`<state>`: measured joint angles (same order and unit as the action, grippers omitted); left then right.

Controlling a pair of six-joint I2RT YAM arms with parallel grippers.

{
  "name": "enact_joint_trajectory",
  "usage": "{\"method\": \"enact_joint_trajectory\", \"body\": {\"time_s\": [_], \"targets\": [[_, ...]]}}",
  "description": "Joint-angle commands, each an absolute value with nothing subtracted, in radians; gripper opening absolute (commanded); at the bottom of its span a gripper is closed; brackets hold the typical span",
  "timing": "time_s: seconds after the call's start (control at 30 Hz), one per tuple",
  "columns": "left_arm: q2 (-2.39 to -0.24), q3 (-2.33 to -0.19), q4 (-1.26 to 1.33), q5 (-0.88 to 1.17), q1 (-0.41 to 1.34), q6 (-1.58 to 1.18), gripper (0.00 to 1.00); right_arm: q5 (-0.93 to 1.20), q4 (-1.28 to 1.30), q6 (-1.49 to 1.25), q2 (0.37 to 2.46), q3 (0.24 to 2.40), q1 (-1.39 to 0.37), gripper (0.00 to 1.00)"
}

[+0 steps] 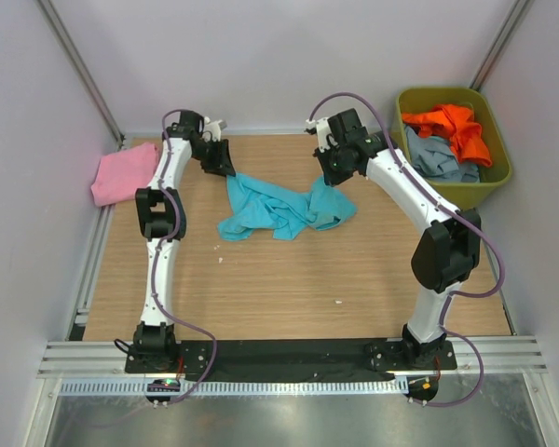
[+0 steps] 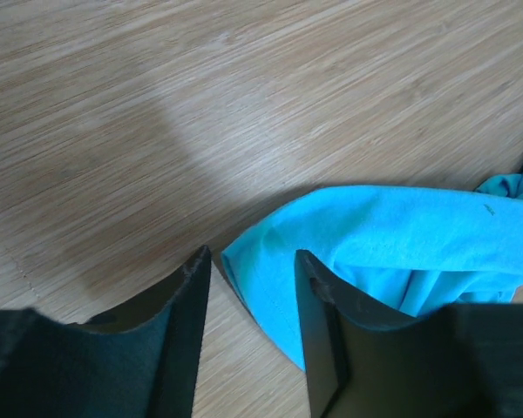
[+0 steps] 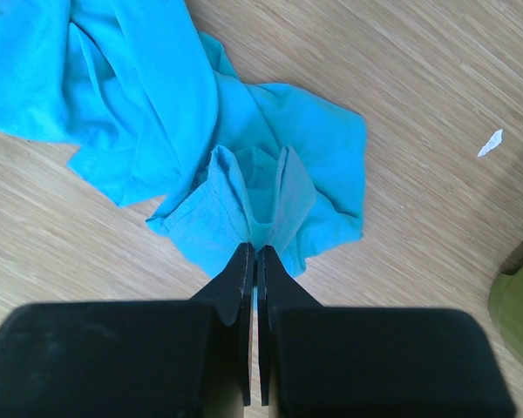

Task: Fold and stack the t-shirts
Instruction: Flatten the tshirt out

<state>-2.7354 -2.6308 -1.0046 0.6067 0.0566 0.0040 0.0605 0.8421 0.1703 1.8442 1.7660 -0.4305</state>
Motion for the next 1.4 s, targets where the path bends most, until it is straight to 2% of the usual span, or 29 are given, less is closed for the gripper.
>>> {"method": "enact_joint_trajectory", "body": {"time_s": [0.0, 0.17, 0.23, 0.33, 0.37, 0.6, 0.7, 0.77, 0.8, 0.9, 1.03, 1.2, 1.27, 1.37], "targets": [[-2.753, -2.668, -0.968, 0.609, 0.061, -0.023, 0.42, 0.037, 0.836, 0.176, 1.822, 1.778, -0.439, 0.01], [-2.755, -2.662, -0.963, 0.603, 0.063, -0.031, 0.3, 0.032, 0.836, 0.179, 1.832, 1.786, -0.443, 0.01], [-2.75, -2.66, -0.962, 0.598, 0.064, -0.032, 0.22, 0.032, 0.835, 0.179, 1.832, 1.789, -0.445, 0.01], [-2.743, -2.649, -0.962, 0.571, 0.066, -0.031, 0.03, 0.035, 0.835, 0.181, 1.832, 1.787, -0.446, 0.01], [-2.738, -2.639, -0.968, 0.557, 0.069, -0.028, 0.0, 0.037, 0.836, 0.181, 1.827, 1.786, -0.446, 0.01], [-2.619, -2.562, -0.994, 0.568, 0.049, -0.037, 0.0, 0.109, 0.838, 0.143, 1.839, 1.74, -0.479, 0.01], [-2.568, -2.543, -0.997, 0.589, 0.04, -0.043, 0.0, 0.225, 0.819, 0.074, 1.89, 1.752, -0.518, 0.03], [-2.548, -2.534, -0.999, 0.603, 0.04, -0.044, 0.0, 0.315, 0.819, 0.013, 1.978, 1.836, -0.551, 0.16], [-2.527, -2.525, -0.997, 0.604, 0.041, -0.048, 0.0, 0.346, 0.821, 0.002, 2.011, 1.879, -0.552, 0.38], [-2.49, -2.494, -1.008, 0.598, 0.043, -0.038, 0.0, 0.368, 0.808, -0.028, 2.089, 2.052, -0.54, 0.56], [-2.436, -2.441, -1.026, 0.595, 0.044, -0.032, 0.0, 0.429, 0.784, -0.005, 2.105, 2.14, -0.453, 0.59], [-2.37, -2.362, -1.049, 0.603, 0.046, -0.011, 0.0, 0.609, 0.844, -0.009, 2.197, 2.197, -0.24, 0.58], [-2.344, -2.338, -1.063, 0.6, 0.044, -0.005, 0.0, 0.629, 0.894, 0.0, 2.217, 2.217, -0.21, 0.57], [-2.335, -2.299, -1.074, 0.598, 0.046, 0.021, 0.0, 0.676, 1.024, 0.159, 2.24, 2.227, -0.202, 0.56]]}}
